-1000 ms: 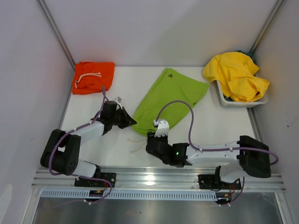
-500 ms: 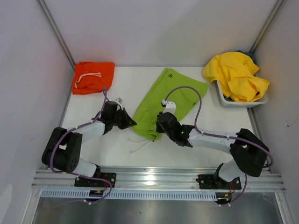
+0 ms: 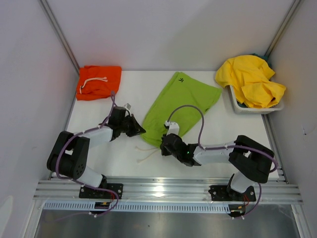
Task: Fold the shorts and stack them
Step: Fold the shorts
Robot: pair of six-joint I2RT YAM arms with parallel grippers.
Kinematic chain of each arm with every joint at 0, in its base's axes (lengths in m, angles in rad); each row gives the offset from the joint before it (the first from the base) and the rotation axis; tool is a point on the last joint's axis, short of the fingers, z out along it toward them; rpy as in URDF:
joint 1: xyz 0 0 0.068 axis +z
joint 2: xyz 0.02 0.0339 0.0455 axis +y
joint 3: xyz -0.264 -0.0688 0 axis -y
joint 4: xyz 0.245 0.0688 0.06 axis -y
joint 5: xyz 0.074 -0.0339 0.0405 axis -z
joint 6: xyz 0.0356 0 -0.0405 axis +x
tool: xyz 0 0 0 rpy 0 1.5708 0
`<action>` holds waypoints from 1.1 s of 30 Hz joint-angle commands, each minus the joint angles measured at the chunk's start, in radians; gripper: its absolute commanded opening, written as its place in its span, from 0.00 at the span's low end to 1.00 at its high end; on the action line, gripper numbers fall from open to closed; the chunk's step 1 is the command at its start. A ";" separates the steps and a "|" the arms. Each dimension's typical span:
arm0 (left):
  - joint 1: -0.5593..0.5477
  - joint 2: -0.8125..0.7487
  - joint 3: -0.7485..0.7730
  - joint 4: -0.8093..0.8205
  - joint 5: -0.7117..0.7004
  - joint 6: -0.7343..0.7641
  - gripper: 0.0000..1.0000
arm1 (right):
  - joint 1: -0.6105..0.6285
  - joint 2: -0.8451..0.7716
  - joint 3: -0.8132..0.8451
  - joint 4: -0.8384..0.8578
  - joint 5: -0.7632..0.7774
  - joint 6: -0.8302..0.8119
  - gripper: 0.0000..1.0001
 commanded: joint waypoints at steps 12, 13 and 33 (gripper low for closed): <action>0.007 0.023 0.095 -0.025 -0.009 0.061 0.00 | 0.114 0.039 -0.077 0.062 0.085 0.163 0.00; 0.007 0.020 0.095 -0.025 -0.009 0.061 0.00 | 0.113 0.019 -0.060 0.043 0.087 0.151 0.00; 0.007 -0.001 0.063 -0.013 0.001 0.060 0.00 | -0.202 -0.083 -0.024 0.122 -0.129 -0.029 0.00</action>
